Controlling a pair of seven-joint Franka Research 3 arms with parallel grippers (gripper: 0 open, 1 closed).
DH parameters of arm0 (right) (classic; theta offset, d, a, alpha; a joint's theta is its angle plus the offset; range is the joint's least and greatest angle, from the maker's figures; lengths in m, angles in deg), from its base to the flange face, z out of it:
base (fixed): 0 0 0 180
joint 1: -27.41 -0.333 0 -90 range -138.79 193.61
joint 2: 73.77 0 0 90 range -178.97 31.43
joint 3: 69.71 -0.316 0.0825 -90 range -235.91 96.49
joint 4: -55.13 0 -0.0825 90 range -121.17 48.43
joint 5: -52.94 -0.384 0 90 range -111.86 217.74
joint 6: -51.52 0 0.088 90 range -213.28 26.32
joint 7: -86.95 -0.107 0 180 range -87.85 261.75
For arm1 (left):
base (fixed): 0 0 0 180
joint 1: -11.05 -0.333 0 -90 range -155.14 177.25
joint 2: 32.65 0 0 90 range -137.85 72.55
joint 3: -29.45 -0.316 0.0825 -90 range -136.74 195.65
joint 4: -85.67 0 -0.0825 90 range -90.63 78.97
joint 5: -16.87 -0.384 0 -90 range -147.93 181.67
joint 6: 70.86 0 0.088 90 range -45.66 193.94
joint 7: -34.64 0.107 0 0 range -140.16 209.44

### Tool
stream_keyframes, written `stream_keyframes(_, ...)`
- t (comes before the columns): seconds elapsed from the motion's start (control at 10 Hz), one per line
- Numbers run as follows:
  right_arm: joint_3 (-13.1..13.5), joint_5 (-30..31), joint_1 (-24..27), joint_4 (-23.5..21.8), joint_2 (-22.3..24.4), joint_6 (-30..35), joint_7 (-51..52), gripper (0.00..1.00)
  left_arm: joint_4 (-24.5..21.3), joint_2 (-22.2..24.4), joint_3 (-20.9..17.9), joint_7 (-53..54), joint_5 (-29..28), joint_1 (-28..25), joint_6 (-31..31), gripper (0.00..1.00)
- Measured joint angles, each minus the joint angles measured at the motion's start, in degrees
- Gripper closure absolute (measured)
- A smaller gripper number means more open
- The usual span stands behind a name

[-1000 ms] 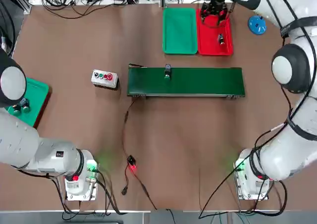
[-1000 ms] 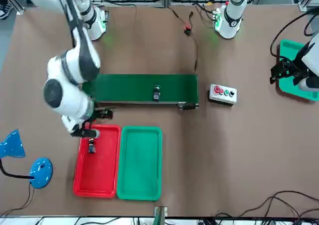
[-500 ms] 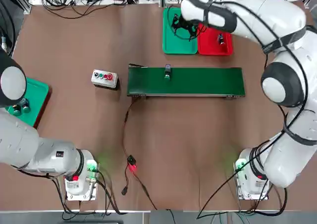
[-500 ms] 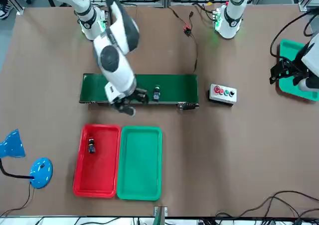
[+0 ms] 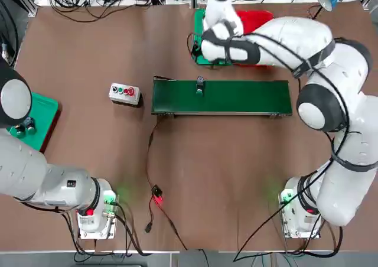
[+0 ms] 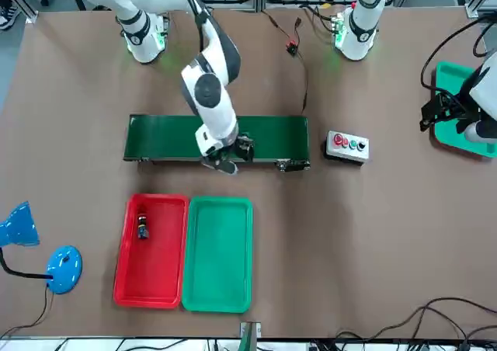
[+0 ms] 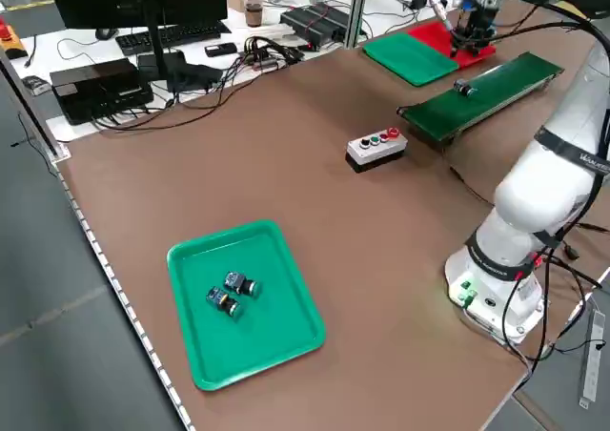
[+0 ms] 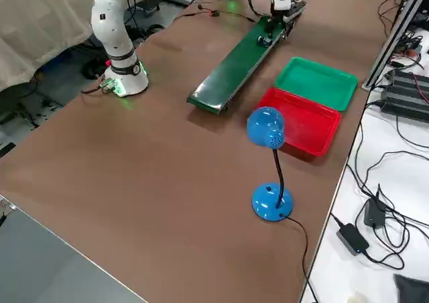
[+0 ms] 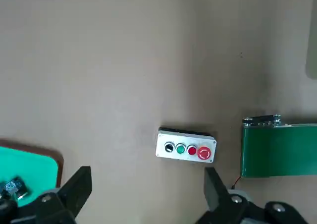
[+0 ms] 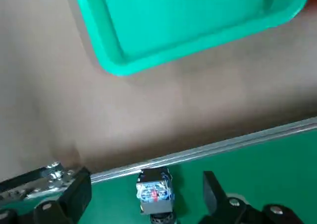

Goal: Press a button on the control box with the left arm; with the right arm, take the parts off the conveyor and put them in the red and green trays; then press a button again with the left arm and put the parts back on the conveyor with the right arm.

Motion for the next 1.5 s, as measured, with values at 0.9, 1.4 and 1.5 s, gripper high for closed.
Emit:
stream_keyframes(0.9,0.1,6.3,-4.7,-2.3,-1.7,-1.0,0.0,0.01,0.0,0.0,0.0,0.0,0.0,0.0,0.0,0.00)
stream_keyframes(1.4,0.1,6.9,-5.0,-2.4,-3.0,-2.4,0.0,0.15,0.0,0.0,0.0,0.0,0.0,0.0,0.0,0.00)
stream_keyframes(1.5,0.1,6.9,-5.0,-2.4,-3.0,-2.4,0.0,0.17,0.0,0.0,0.0,0.0,0.0,0.0,0.0,0.00)
